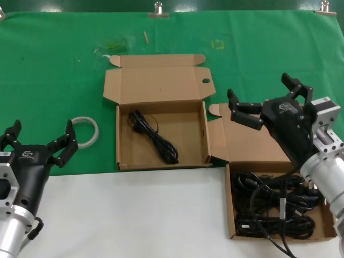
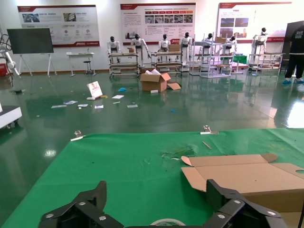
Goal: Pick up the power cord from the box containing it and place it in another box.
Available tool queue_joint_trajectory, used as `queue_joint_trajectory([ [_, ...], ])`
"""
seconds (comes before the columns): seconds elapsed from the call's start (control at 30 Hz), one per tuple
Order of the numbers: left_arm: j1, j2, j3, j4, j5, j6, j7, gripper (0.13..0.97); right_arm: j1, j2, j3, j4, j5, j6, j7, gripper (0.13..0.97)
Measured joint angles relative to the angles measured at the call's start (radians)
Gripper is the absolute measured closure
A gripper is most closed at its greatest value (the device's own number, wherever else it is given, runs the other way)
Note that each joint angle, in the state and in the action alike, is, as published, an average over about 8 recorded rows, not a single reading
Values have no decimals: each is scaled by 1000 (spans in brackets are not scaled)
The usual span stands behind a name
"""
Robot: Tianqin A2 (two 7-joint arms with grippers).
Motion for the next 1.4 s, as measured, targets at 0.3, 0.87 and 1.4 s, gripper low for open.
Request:
queue_joint_trajectory([
  [0.3, 0, 0, 0, 0, 0, 0, 0, 281, -52, -32, 57, 14, -50, 17, 9, 130],
  [0.87, 0, 0, 0, 0, 0, 0, 0, 151, -149, -93, 165, 40, -143, 48, 24, 132],
  [1.4, 0, 0, 0, 0, 0, 0, 0, 132, -211, -132, 235, 57, -204, 68, 35, 129],
])
